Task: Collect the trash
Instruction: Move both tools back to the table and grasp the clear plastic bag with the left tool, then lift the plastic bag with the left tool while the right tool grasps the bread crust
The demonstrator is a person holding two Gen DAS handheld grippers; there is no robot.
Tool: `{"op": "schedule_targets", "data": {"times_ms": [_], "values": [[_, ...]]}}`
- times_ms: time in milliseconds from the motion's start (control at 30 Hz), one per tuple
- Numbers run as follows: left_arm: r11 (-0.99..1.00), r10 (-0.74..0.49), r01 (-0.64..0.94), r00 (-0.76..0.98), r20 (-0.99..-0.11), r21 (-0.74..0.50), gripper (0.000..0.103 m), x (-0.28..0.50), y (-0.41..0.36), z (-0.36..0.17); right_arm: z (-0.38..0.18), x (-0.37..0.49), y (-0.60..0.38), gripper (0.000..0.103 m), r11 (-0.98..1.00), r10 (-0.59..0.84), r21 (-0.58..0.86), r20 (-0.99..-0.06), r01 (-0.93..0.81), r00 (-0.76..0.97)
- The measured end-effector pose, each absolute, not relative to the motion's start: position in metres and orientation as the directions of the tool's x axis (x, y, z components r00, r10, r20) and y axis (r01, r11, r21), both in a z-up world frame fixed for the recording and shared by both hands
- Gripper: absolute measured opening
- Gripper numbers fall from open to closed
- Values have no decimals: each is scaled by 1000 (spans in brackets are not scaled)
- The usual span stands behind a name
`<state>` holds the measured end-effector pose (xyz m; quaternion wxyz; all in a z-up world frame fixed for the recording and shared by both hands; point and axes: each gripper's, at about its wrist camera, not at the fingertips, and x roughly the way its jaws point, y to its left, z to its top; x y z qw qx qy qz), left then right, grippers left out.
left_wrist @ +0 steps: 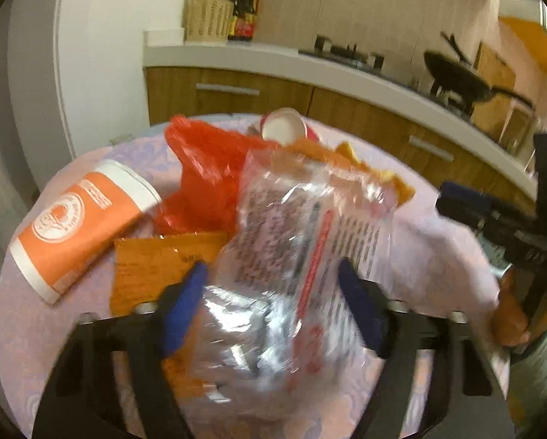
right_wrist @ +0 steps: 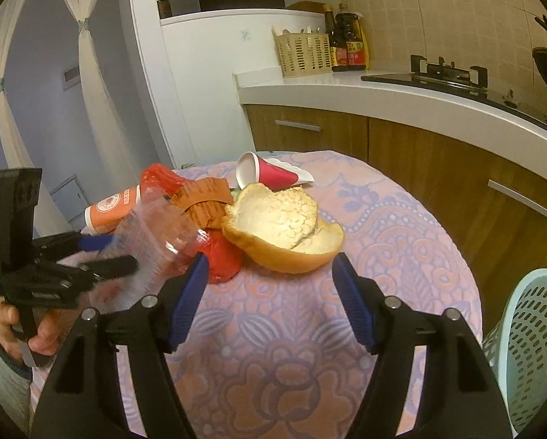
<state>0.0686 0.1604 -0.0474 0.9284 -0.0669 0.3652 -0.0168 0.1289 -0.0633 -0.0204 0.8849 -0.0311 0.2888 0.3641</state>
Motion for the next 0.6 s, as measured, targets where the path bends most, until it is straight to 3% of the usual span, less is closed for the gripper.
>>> {"op": "schedule_targets", "data": {"times_ms": [100, 167, 300, 367, 500, 600], "values": [[994, -36, -42, 734, -678, -99, 43, 66, 157, -52, -21, 129, -64, 66, 737, 622, 153, -534, -658, 572], [990, -72, -29, 738, -671, -139, 22, 61, 159, -51, -21, 130, -64, 66, 739, 619, 154, -539, -655, 572], [987, -91, -20, 756, -648, -162, 15, 51, 156, -46, -22, 131, -62, 66, 745, 611, 148, -545, -651, 575], [981, -120, -3, 767, -630, -192, 3, 47, 153, -42, -23, 131, -62, 66, 746, 608, 145, -546, -650, 576], [973, -175, 40, 774, -609, -229, 3, 40, 145, -37, -22, 131, -62, 66, 748, 605, 142, -549, -648, 577], [955, -248, 87, 759, -601, -284, 15, 40, 140, -37, -22, 132, -63, 66, 749, 605, 146, -548, -647, 577]]}}
